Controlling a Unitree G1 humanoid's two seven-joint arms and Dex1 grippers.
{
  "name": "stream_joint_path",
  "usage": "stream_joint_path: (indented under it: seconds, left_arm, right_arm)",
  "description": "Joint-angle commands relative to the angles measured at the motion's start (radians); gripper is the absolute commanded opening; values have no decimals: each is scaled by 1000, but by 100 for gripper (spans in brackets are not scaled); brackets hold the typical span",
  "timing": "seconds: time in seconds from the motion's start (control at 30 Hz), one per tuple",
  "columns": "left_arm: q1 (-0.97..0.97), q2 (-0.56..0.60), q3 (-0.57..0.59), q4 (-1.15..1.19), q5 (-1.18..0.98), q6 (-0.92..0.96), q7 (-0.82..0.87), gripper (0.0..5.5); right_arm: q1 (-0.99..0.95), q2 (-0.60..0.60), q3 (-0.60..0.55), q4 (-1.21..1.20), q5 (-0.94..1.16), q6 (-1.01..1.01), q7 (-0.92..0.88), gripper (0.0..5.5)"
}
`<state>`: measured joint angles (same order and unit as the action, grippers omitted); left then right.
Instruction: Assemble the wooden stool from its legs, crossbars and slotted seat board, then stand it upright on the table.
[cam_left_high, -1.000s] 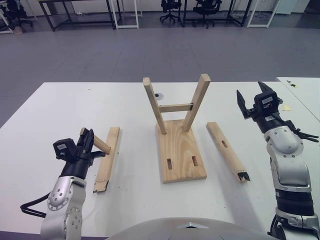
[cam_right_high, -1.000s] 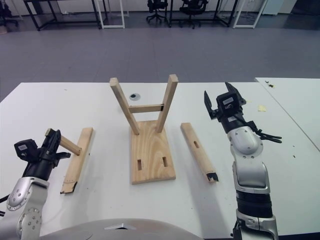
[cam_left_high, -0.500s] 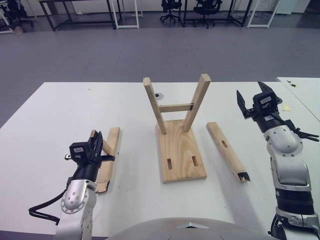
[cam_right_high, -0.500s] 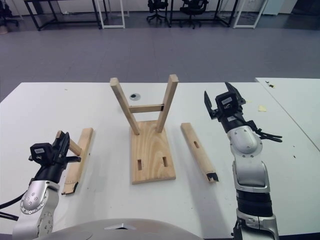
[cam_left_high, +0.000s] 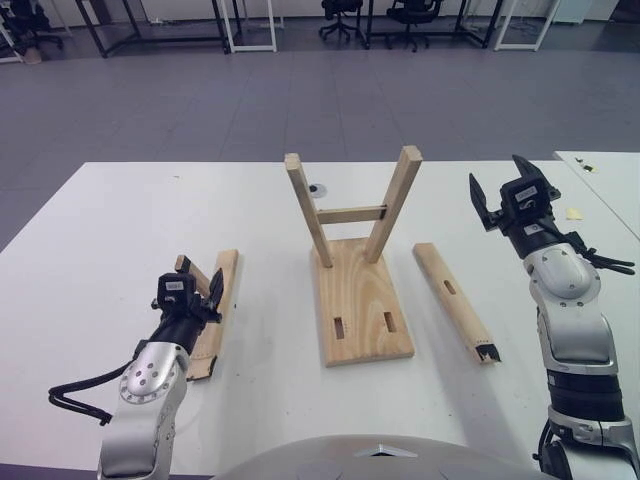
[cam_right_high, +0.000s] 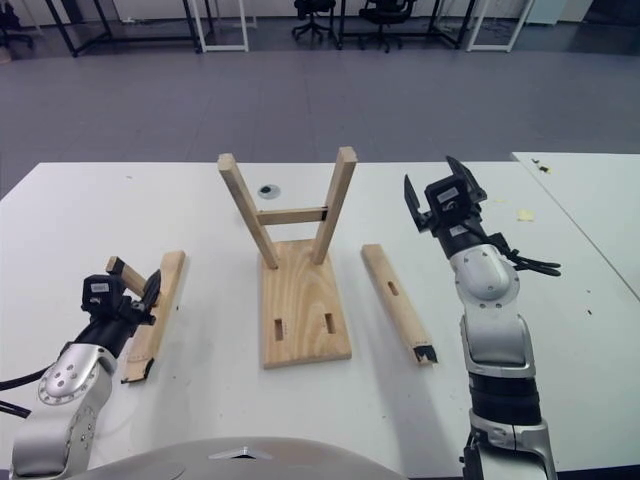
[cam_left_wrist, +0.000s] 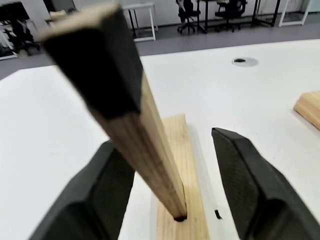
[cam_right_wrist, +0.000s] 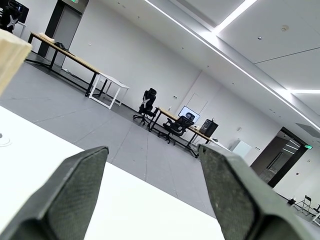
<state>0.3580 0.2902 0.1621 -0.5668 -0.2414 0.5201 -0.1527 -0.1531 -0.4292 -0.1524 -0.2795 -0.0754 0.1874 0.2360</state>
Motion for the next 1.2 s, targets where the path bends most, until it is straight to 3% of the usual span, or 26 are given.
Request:
stream_joint_path:
  seconds: [0.03,0.17,0.23,0.5,0.67,0.77,0.87,0.97,1.03,1.2]
  left_arm:
    - [4,83,19,-70,-33,234,-28,318]
    - [14,124,5,-75,4,316,-24,382]
    - [34,129,-8,-67,-6,347,-39,382]
    - [49,130,-18,-22,-6,382,-64,224]
    - [-14,159,-17,-14,1,282,-103,207]
    - [-187,193,105,14,-51,213,-132,207]
    - [-484,253,183,71,-121,133,-182,206]
    - [-766,276,120,90,-172,130,-229,206]
    - [-887,225,49,102,-197,131,-241,205]
    - [-967,132,-112,53,-237,129,-269,205]
  right_arm:
    - [3,10,3,-10,-4,13,-12,334]
    - [10,23,11,-14,-5,15,-21,334]
    - [7,28,14,-13,-6,18,-24,334]
    - [-11,37,26,-1,-10,30,-39,334]
    - [-31,64,-13,1,52,69,-44,334]
    - [-132,94,-108,-17,236,178,-26,334]
    - [-364,127,-187,-65,535,373,-26,334]
    - [-669,224,-194,-11,820,534,-85,334]
    - [-802,300,-186,55,946,605,-140,334]
    - [-877,387,-211,169,1133,694,-261,334]
